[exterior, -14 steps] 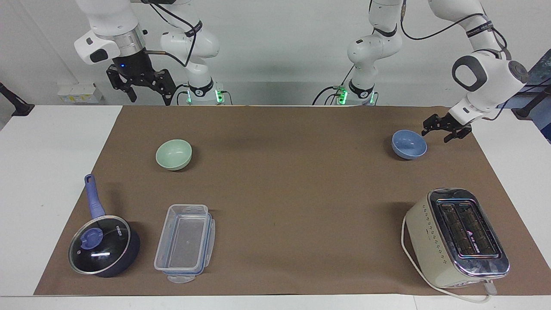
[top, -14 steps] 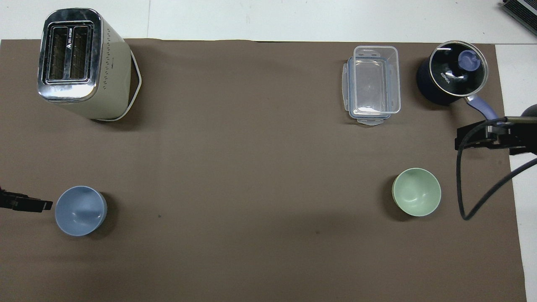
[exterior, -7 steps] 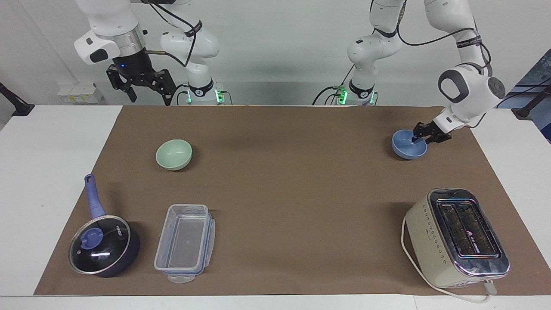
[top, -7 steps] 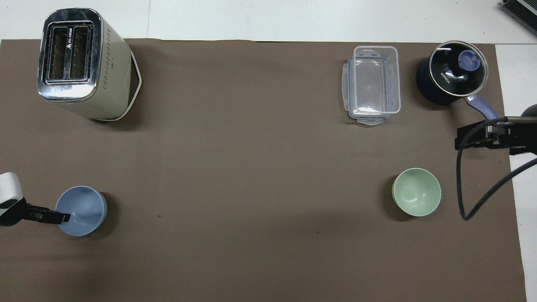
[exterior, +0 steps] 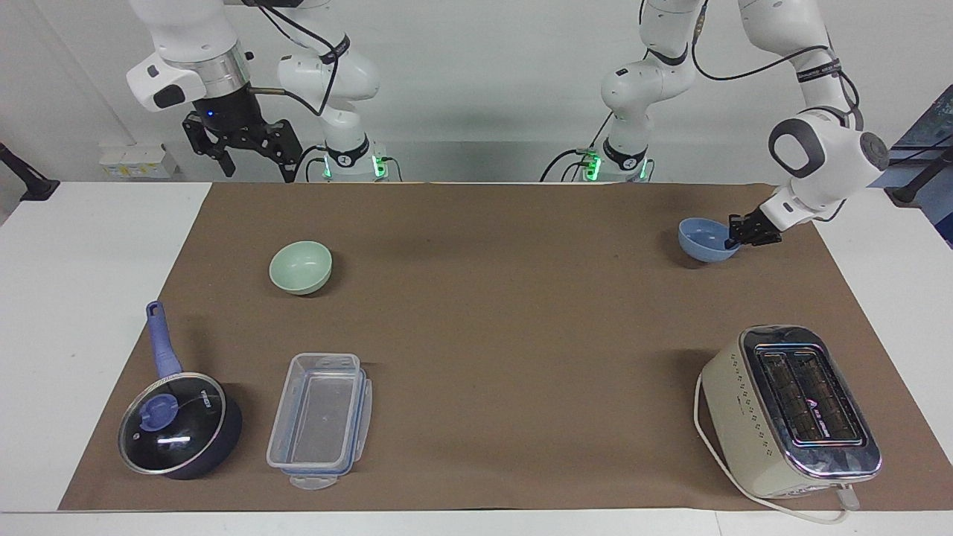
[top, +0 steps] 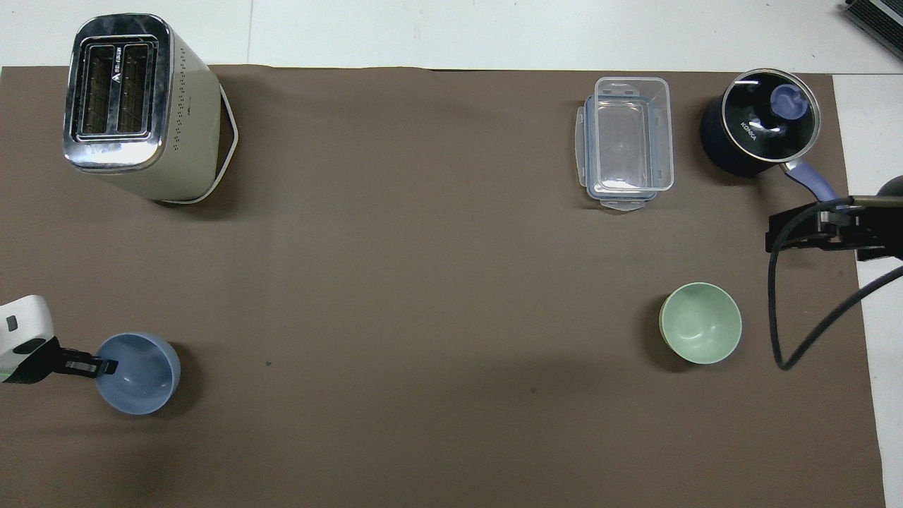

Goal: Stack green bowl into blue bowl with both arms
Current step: 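Grasp the rim of the light blue bowl with the left gripper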

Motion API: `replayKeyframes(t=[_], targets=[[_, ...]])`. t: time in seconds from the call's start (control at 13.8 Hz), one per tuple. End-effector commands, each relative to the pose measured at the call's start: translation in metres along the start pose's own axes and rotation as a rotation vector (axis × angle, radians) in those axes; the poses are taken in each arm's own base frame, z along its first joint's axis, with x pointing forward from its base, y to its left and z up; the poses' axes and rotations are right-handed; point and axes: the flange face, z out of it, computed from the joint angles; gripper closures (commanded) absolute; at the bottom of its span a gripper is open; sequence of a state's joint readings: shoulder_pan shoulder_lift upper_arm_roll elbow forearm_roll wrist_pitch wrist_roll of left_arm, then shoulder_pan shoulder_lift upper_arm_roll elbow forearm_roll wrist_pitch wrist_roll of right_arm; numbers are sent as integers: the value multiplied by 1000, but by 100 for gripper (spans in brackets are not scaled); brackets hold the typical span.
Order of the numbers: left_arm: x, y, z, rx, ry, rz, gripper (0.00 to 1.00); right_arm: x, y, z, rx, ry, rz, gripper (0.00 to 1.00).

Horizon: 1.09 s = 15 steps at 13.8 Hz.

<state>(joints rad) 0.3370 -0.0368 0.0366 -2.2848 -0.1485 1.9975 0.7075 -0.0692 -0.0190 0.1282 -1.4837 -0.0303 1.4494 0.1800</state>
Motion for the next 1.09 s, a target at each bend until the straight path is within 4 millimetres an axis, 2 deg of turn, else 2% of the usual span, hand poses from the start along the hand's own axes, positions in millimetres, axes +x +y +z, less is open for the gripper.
replayKeyframes(t=[0.0, 0.22, 0.51, 0.8, 1.02], targets=[[10, -5, -34, -49, -4, 8, 100, -6, 6, 0, -2, -2, -15, 0], [14, 3, -69, -70, -23, 5, 100, -6, 6, 0, -2, -2, -17, 0], [26, 28, -112, -70, -43, -65, 100, -6, 6, 0, -2, -2, -17, 0], [58, 81, -124, -29, -49, -115, 100, -6, 6, 0, -2, -3, -17, 0], [81, 127, -116, -2, -60, -162, 100, -6, 6, 0, -2, -3, -17, 0]])
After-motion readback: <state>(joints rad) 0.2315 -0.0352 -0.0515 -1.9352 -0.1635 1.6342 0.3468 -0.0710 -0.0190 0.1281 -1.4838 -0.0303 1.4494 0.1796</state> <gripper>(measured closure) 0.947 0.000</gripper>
